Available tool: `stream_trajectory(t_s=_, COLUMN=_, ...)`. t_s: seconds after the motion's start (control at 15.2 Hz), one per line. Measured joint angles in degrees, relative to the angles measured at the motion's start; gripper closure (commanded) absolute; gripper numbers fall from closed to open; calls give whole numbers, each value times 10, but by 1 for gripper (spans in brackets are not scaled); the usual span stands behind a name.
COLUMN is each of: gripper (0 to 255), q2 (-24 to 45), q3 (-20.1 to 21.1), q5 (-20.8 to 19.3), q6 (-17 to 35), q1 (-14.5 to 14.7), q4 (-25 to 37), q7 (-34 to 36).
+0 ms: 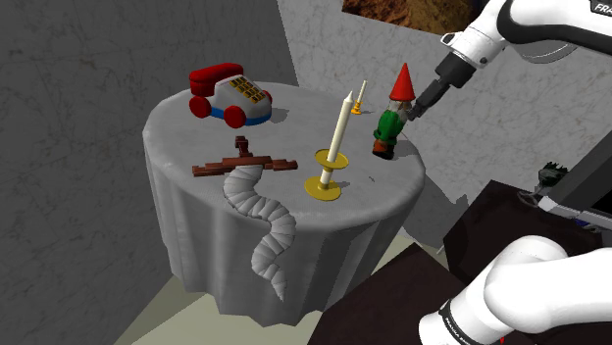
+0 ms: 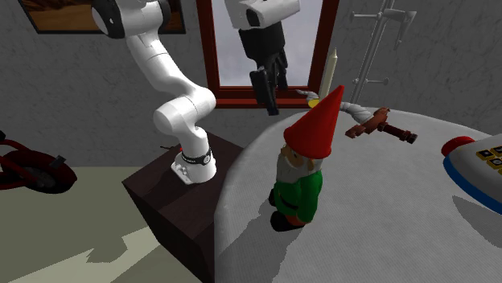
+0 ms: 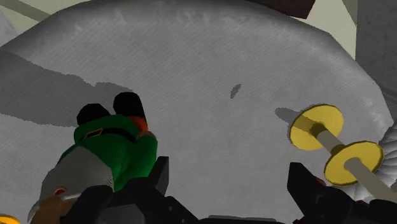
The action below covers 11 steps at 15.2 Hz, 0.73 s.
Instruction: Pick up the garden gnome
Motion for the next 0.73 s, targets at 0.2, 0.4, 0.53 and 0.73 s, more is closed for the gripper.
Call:
stream_trajectory(t_s=0.2, gripper=0, q2=25, q3=-43, q5=18, q6=32, q1=13, q4=27, q7=-63)
stream_trajectory(t_s=0.4, gripper=0, q2=63, q3=-90, q5=47, q6=53, q1=33, q4=74, q7=-129)
stream_trajectory(t_s=0.53, gripper=0, q2=88, q3=-122, q5=72, q6=65, q1=47, q4=104, q7=-174)
stream_trajectory(t_s=0.73, gripper=0, q2=134, q3=-175, q5=120, q6=70, q1=74, q4=163, q7=-243)
